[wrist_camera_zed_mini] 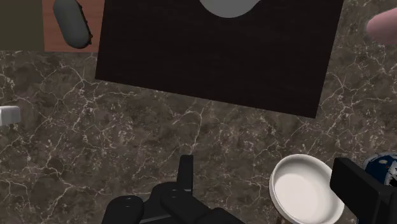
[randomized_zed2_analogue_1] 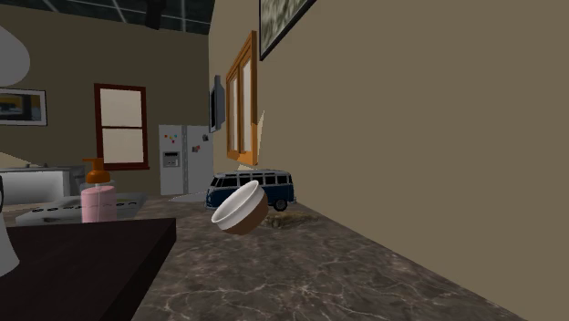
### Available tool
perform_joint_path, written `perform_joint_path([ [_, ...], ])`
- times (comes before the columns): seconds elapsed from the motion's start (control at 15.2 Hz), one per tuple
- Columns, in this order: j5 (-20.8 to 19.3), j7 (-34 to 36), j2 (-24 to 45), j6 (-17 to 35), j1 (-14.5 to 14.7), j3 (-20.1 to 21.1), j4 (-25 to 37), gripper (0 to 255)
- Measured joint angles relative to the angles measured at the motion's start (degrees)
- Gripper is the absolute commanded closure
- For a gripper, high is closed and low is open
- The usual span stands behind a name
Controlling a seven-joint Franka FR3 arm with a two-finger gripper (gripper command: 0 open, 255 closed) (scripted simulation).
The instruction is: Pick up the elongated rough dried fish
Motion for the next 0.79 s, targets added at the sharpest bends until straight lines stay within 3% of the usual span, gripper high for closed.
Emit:
perform_joint_path([
  [0.2, 0.6, 0.7, 1.4, 2.2, 0.3, 0.8, -0.7, 0],
  [0.79, 3.5, 5.8, 15.7, 19.2, 2.3, 6.9, -2.6, 0],
])
